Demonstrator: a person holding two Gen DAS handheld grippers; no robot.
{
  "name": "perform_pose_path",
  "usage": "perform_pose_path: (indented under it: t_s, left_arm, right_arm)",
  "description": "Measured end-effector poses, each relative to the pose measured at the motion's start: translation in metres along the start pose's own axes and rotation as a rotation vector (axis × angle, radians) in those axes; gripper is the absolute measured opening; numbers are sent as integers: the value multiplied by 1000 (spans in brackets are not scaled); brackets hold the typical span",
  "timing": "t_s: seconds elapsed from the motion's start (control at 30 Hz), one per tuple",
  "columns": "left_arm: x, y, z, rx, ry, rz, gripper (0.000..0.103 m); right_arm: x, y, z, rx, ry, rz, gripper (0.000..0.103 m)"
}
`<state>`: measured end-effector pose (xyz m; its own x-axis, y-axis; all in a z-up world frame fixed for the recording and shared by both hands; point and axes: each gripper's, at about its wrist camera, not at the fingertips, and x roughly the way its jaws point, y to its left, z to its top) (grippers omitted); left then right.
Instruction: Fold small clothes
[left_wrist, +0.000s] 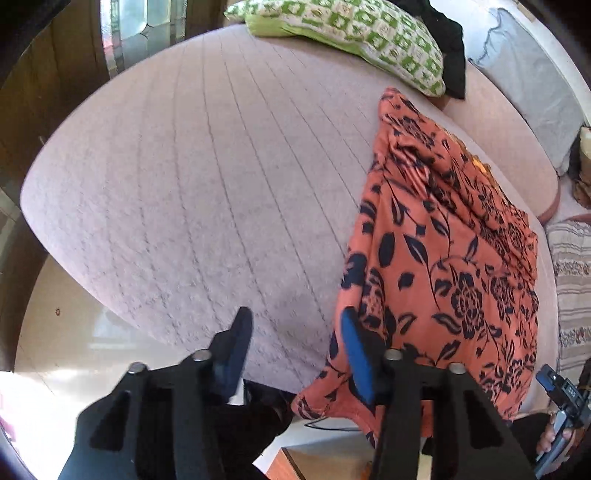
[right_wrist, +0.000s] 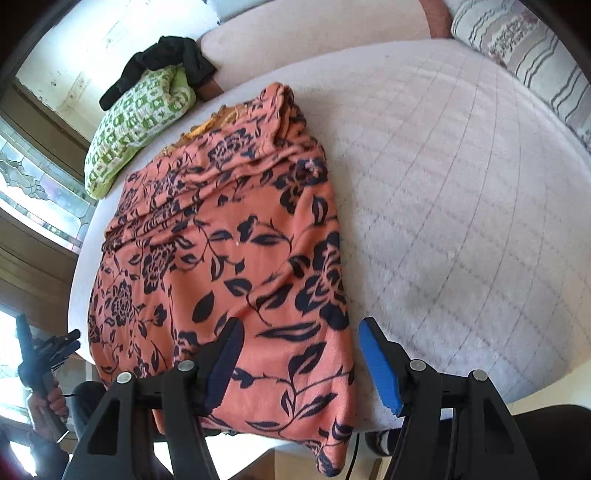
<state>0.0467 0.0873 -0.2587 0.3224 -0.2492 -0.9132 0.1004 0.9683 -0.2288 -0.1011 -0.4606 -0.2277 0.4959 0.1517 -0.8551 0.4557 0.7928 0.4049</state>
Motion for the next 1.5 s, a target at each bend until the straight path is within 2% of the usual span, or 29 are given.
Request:
perform_pose_path:
  t_s: [0.17,0.23,0.37,0.43,0.47,0.5,0.57,0.6,0.7,0.73,0.77,0.8,0.87,0.97,1.07,1.13,1.17,1.2,1.23,1.27,1.3,1.4,1.5]
  left_arm:
    - [7,-12,-11,69,36,-50,51]
    - [9,-14,-15,77,62,-88,56]
    - [12,-17,-18,80,65,-164,55]
    - [15,-18,-19,88,70,-190,46]
    - [18,-20,-18,89,77,-199,32]
    - [21,-22,-17,90,81,-203,22]
    - [21,-26,-19,104,74,-220,15]
    - [21,-27,-19,110,71,-222,14]
    - [22,-26,-17,117,78,-221,16]
    - [23,-25,-16,109,81,-218,20]
    - [25,-24,-15,97,95,-220,35]
    - [26,-22,-13,84,104,-249,43]
    - [24,-20,-13,81,100,-269,46]
    - [25,-26,-13,109,91,-254,44]
    - [27,-33,-13,138,85,-242,19]
    - [29,-33,-12,129,87,-250,16]
    - [30,-32,-12,120,89,-258,14]
    - [30,-31,-12,116,90,-262,13]
    - [30,-30,-12,97,82,-274,13]
    - [30,-30,-12,94,83,-278,12]
    - [30,-29,-11,90,85,-284,12]
    - [28,-28,-7,64,90,-330,11]
    - [22,-34,-2,84,87,-343,11]
  right_arm:
    - [5,-2,-8,15,26,7,68]
    - [6,-2,-11,13,36,13,68]
    - [6,-2,-14,9,38,14,68]
    - [6,-4,-15,20,38,22,68]
    - [6,-4,-16,23,40,25,68]
    - [7,-5,-17,23,43,26,68]
    - [8,-5,-18,23,46,21,68]
    - [8,-5,-18,25,47,20,68]
    - [8,-8,-19,36,50,29,68]
    - [8,-9,-19,42,52,31,68]
    - [9,-11,-20,49,55,34,68]
    - [9,-12,-20,56,59,37,68]
    - [11,-17,-21,70,70,45,68]
    - [13,-21,-23,83,76,53,68]
    - [14,-17,-25,62,70,46,71]
    - [16,-12,-27,33,65,36,70]
    - [17,-8,-29,12,64,43,63]
    - [18,-1,-32,-23,71,48,48]
    - [20,8,-35,-74,74,21,39]
    - [20,14,-37,-113,70,-8,24]
    - [20,17,-38,-126,68,-14,15]
    - [15,14,-32,-76,51,52,11]
    - [4,15,-18,-42,7,126,10]
